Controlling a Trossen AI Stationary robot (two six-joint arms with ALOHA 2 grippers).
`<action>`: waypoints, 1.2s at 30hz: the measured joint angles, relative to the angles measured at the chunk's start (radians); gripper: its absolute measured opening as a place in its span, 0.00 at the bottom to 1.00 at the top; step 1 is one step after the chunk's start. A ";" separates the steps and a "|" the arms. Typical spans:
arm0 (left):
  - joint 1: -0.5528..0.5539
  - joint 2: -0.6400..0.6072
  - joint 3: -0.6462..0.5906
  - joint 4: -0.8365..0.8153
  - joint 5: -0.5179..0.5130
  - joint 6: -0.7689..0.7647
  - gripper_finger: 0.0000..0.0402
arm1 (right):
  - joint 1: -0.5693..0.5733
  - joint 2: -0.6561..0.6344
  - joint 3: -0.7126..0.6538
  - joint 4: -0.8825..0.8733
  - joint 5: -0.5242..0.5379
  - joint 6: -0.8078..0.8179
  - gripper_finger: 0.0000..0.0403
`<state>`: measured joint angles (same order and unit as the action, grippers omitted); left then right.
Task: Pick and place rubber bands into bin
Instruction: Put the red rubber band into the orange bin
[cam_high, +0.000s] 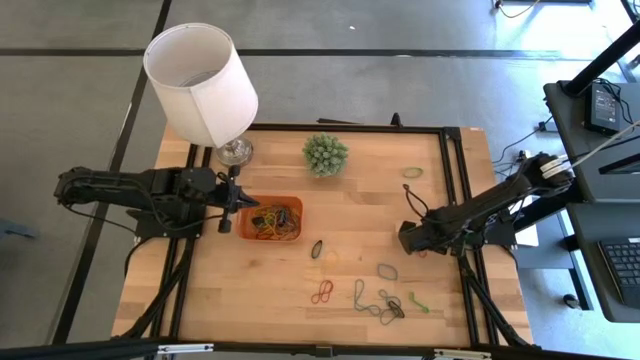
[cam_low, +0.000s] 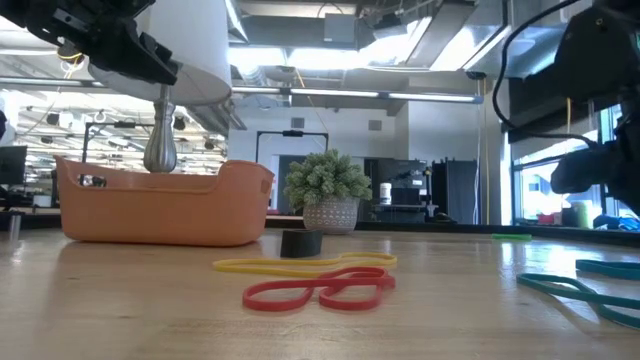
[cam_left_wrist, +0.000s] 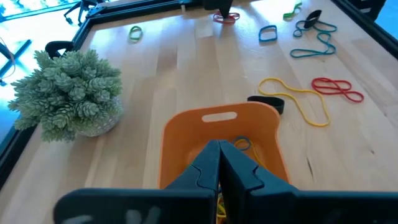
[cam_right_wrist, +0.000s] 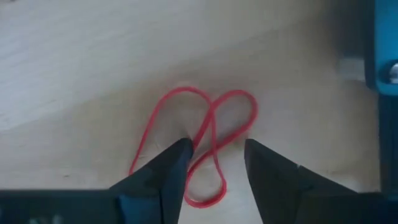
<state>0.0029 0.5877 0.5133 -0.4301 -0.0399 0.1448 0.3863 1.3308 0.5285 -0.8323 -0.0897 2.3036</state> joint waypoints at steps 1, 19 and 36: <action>0.000 0.000 0.000 0.000 0.000 0.000 0.00 | 0.000 0.001 -0.010 0.014 0.003 0.000 0.41; 0.000 0.000 0.000 0.001 -0.003 0.008 0.00 | 0.005 0.021 0.054 -0.017 0.122 -0.082 0.01; 0.000 0.000 0.000 0.015 -0.055 0.068 0.01 | -0.016 0.083 0.626 -0.240 0.596 -0.644 0.00</action>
<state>0.0029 0.5877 0.5133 -0.4149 -0.0950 0.2125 0.3699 1.4136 1.1541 -1.0725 0.5065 1.6599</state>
